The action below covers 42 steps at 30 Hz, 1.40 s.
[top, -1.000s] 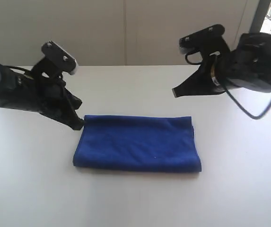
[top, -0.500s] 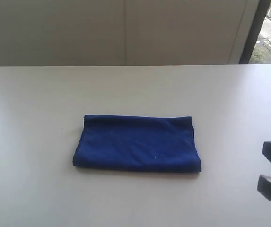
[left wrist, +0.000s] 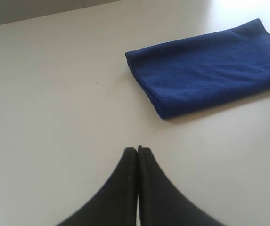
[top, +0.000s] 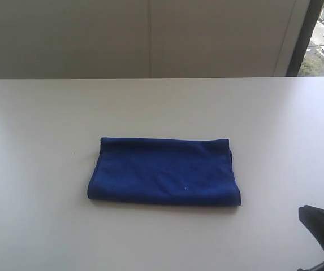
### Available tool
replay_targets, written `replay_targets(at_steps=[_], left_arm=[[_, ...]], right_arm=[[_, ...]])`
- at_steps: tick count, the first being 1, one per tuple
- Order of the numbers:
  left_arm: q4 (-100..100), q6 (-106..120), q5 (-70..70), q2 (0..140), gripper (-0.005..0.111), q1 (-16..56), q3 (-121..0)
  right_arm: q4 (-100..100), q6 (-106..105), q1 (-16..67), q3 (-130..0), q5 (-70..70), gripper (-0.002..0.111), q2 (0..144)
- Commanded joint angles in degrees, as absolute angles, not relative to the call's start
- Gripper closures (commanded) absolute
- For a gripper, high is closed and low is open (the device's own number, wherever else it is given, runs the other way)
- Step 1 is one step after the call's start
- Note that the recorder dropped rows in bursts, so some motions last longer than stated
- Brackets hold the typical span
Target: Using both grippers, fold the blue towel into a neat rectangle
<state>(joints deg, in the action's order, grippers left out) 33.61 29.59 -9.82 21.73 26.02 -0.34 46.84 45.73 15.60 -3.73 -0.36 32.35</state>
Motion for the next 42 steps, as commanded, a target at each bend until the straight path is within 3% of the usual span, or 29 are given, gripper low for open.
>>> replay_targets(at_steps=[1,7,19,30,34,39,42], left_arm=[[34.42,29.94,-9.43,21.34,0.107,25.87,0.0],[34.42,29.94,-9.43,21.34,0.107,25.87,0.0],[34.42,29.94,-9.15,19.71,0.107,25.74,0.0],[34.26,24.84,-2.82,0.0,0.107,4.06,0.0],[34.26,23.52,3.86,0.0,0.107,3.94,0.0],[33.78,5.99,7.98,0.0,0.107,4.08,0.0],[4.85,-20.35,13.23,0.0,0.107,4.08,0.0]], right_arm=[[47.42,48.82,15.46,-3.24,0.0,0.108,32.24],[46.32,67.66,15.46,-3.24,6.73,0.108,32.24],[46.32,68.24,15.46,-3.24,7.6,0.108,32.24],[46.32,68.24,15.46,-3.24,7.38,0.108,31.99],[46.32,68.24,15.46,-3.35,7.41,0.108,32.09],[46.32,68.24,15.46,-3.35,7.41,0.108,32.09],[46.32,68.24,15.46,-3.35,7.41,0.108,32.09]])
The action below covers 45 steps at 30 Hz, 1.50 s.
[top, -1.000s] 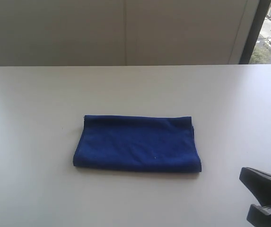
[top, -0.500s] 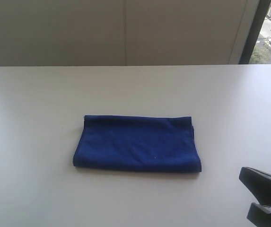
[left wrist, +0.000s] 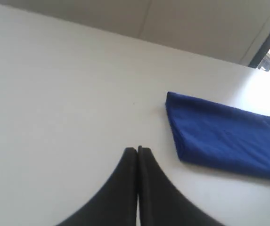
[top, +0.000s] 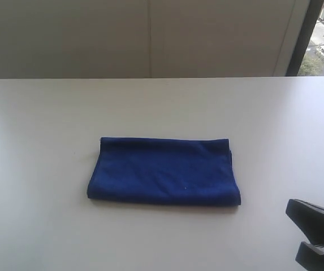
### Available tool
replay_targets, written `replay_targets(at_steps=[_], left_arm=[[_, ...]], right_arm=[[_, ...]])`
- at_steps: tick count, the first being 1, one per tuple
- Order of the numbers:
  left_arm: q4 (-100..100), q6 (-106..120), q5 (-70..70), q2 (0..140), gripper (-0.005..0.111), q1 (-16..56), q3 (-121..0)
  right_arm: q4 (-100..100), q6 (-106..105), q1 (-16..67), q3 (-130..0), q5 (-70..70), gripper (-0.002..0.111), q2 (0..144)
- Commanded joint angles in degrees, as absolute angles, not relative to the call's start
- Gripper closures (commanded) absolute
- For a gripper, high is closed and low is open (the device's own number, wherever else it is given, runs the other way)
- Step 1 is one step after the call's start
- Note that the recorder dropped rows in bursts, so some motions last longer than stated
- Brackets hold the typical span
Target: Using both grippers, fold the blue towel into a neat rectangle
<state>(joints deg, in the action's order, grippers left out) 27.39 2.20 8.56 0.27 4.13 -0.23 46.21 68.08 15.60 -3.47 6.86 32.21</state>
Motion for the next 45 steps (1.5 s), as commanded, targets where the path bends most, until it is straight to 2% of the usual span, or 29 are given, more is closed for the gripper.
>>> replay_targets(at_steps=[1,8,36,40,45], left_arm=[[2.5,-21.28,12.36,0.0,0.107,4.08,0.0],[2.23,-8.75,12.51,0.0,0.107,4.08,0.0],[2.23,-8.74,12.06,0.0,0.107,4.08,0.0],[2.23,-8.74,12.06,0.0,0.107,4.08,0.0],[2.23,-8.74,12.06,0.0,0.107,4.08,0.0]], right_arm=[[46.32,68.24,15.46,-3.35,7.41,0.108,32.09],[46.32,68.24,15.46,-3.35,7.41,0.108,32.09],[46.32,69.19,15.46,-3.35,7.41,0.108,32.09],[46.32,69.19,13.82,-3.24,7.04,0.108,25.28],[46.24,69.63,6.08,-3.24,7.29,0.108,12.82]])
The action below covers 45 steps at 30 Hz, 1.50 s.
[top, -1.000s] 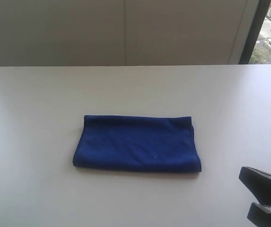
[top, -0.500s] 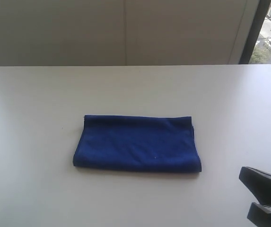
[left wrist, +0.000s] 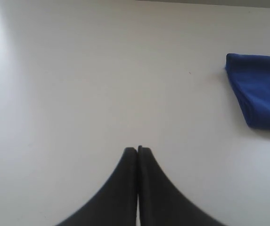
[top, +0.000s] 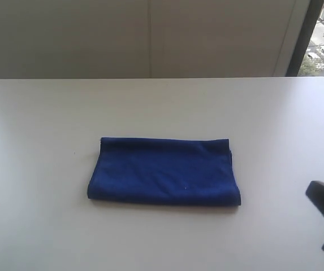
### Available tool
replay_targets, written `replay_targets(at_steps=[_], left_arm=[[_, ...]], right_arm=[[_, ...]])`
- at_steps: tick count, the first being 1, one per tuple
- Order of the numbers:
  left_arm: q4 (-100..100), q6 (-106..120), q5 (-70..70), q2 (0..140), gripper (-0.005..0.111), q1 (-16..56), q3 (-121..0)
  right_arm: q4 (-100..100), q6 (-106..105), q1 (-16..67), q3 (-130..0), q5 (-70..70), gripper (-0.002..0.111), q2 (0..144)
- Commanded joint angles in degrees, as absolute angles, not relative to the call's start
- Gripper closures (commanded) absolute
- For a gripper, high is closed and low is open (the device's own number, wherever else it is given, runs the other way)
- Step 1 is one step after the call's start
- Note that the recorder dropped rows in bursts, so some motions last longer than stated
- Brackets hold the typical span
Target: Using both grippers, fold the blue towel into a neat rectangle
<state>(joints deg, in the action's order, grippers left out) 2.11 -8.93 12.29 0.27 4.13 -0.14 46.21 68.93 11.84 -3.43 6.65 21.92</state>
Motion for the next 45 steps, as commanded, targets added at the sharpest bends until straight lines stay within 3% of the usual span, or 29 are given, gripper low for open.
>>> replay_targets(at_steps=[1,13,20,28,32,45], left_arm=[[2.23,-8.74,12.06,0.0,0.107,4.08,0.0],[2.23,-8.74,12.06,0.0,0.107,4.08,0.0],[2.23,-8.74,12.06,0.0,0.107,4.08,0.0],[2.23,-8.74,12.06,0.0,0.107,4.08,0.0],[2.23,-8.74,12.06,0.0,0.107,4.08,0.0],[2.23,-8.74,12.06,0.0,0.107,4.08,0.0]], right_arm=[[45.76,70.11,5.01,-3.24,7.59,0.108,10.84],[39.93,91.14,3.53,-3.04,9.28,0.108,0.0],[5.7,35.78,3.44,0.0,2.82,0.108,0.0],[-0.55,-1.38,3.4,0.0,-11.26,0.108,0.0],[-3.02,-7.97,2.58,0.0,-19.32,0.108,0.0],[-3.02,-4.17,-2.86,0.0,-18.49,0.108,0.0]])
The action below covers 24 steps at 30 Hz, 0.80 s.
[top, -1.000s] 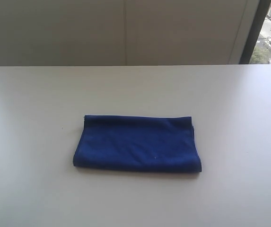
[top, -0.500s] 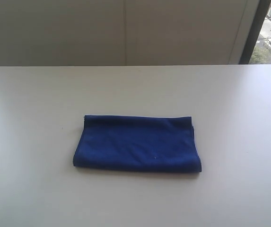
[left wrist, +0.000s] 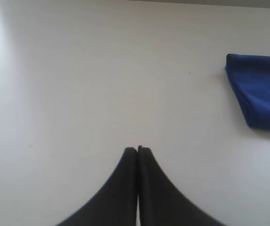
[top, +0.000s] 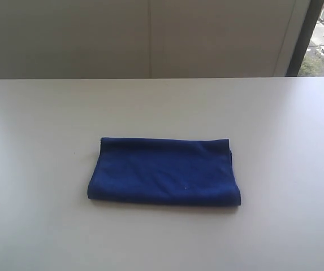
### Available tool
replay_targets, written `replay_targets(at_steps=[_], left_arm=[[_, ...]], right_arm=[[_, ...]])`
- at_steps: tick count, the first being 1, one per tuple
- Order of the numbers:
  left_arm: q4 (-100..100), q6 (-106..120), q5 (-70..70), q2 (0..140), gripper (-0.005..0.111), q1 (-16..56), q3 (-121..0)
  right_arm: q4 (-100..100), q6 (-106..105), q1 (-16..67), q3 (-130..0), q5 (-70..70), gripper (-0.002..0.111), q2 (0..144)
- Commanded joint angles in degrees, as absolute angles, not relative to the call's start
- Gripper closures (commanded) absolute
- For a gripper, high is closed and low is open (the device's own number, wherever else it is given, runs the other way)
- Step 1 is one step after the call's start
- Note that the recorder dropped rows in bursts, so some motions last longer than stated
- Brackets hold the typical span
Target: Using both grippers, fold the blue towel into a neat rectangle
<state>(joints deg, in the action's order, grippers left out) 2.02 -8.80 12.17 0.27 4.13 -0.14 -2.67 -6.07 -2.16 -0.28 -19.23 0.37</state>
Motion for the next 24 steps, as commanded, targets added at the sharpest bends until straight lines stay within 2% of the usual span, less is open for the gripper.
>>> replay_targets(at_steps=[1,24], left_arm=[[2.23,-8.74,12.06,0.0,0.107,4.08,0.0],[2.23,-8.74,12.06,0.0,0.107,4.08,0.0]], right_arm=[[-3.02,-4.17,-2.97,0.0,-18.26,0.108,0.0],[-3.02,-4.17,-2.97,0.0,-18.15,0.108,0.0]])
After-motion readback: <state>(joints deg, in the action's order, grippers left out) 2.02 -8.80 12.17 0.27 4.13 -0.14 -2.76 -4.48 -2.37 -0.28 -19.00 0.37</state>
